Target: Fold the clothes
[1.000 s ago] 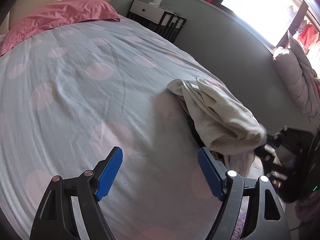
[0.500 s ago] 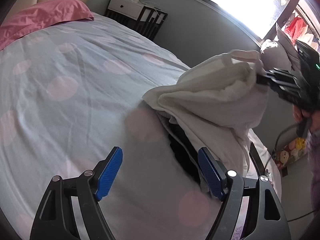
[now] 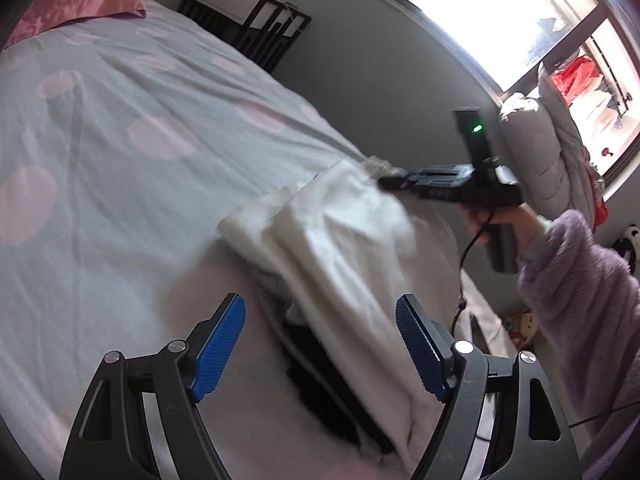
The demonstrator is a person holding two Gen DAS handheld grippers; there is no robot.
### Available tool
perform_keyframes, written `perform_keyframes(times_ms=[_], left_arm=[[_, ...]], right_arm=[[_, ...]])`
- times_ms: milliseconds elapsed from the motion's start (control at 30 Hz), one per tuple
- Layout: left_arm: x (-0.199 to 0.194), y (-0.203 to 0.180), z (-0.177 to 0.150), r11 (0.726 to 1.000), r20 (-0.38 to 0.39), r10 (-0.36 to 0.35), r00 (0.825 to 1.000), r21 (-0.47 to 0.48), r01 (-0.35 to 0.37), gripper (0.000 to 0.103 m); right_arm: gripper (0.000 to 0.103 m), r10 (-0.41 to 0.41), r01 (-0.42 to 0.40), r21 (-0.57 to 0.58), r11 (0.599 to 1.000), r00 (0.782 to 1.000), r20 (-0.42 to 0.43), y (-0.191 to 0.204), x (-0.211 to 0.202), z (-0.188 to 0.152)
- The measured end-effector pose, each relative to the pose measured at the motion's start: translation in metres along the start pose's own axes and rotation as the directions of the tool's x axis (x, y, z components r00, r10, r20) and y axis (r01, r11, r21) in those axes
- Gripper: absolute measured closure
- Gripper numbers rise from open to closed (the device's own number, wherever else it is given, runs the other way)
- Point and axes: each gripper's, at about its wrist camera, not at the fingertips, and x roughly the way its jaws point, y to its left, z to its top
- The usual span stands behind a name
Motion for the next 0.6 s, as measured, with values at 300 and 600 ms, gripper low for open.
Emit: perform_keyframes(times_ms=[300, 600], left_arm=[[0.035, -0.016, 0.040, 0.997, -0.020, 0.078, 0.997, 0.029, -0.077, 0.025], [0.049, -0.007, 0.034, 0.979, -0.069, 0.204, 0.977, 0.005, -0.204, 0.096]], right_arm=[[0.075, 0.007, -0.012, 0.165, 0.986, 0.999, 0.032, -0.017, -0.028, -0.020], [0.076, 0.003, -0.015, 0.220, 0.975, 0.998, 0.057, -0.005, -0.105, -0.116]])
